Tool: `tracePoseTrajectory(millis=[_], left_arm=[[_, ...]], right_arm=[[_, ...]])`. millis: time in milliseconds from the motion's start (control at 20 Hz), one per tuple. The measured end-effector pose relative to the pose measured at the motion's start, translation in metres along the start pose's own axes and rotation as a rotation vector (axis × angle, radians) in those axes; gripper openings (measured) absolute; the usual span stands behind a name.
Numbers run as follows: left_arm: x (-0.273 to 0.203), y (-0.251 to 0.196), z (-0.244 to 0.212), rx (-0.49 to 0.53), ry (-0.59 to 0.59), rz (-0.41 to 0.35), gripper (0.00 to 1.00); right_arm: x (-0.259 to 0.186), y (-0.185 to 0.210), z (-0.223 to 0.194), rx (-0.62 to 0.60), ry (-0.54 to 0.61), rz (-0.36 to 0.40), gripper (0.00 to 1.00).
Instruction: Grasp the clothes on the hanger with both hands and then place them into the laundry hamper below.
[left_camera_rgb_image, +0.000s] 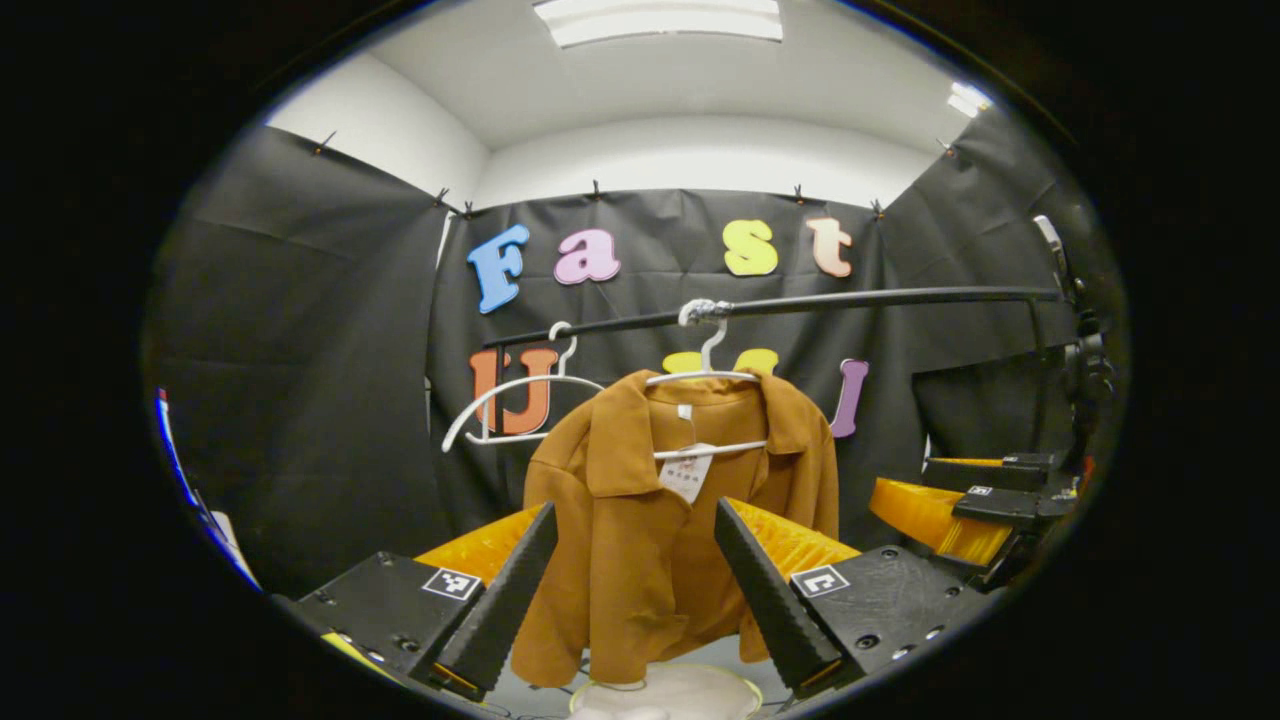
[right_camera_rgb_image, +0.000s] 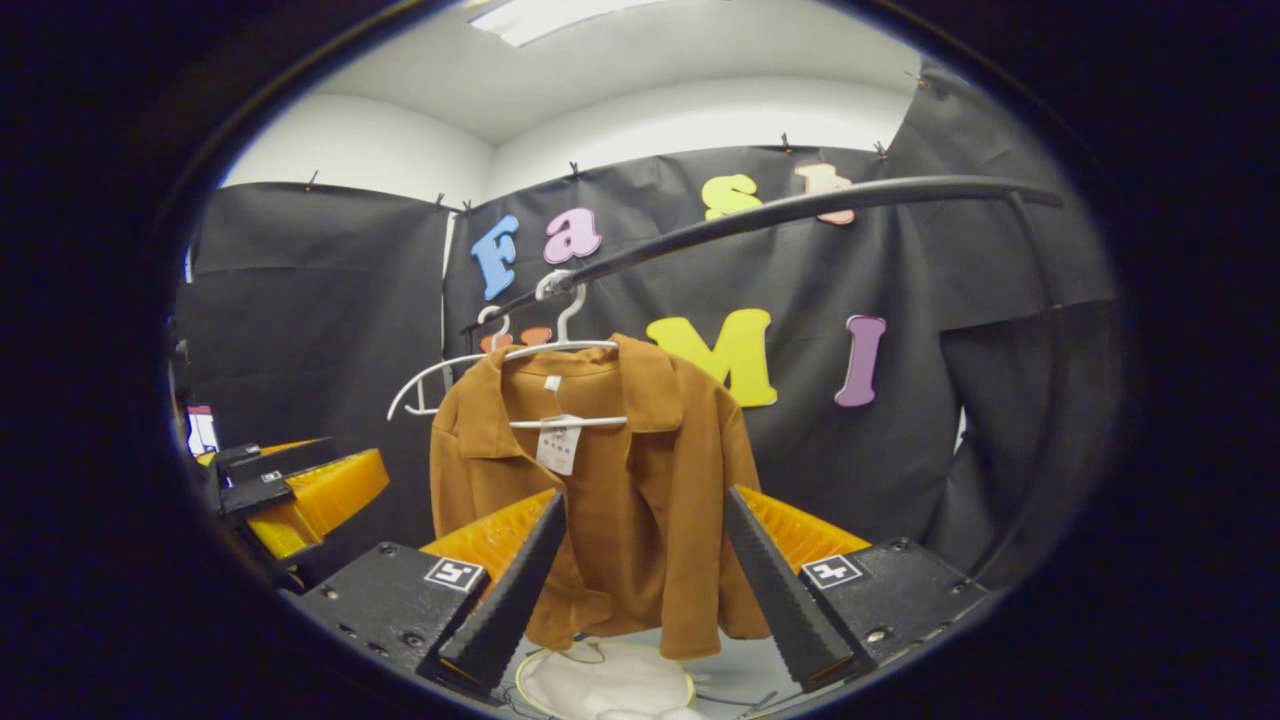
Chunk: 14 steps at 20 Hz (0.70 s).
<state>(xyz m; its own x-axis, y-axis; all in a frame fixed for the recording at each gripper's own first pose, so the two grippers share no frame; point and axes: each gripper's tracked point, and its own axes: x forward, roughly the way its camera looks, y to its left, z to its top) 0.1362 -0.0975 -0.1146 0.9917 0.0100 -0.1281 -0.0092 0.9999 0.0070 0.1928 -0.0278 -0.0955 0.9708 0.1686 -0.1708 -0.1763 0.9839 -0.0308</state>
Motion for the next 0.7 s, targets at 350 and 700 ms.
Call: tracePoseTrajectory(millis=[350, 700], left_arm=[[0.070, 0.004, -0.005, 0.031, -0.027, 0.101, 1.00], [0.104, -0.004, -0.024, 0.027, 0.007, 0.152, 1.00]], right_arm=[[0.133, -0.007, -0.010, 0.037, 0.030, 0.013, 1.00], [0.184, -0.024, -0.014, 0.081, 0.037, -0.003, 0.99]])
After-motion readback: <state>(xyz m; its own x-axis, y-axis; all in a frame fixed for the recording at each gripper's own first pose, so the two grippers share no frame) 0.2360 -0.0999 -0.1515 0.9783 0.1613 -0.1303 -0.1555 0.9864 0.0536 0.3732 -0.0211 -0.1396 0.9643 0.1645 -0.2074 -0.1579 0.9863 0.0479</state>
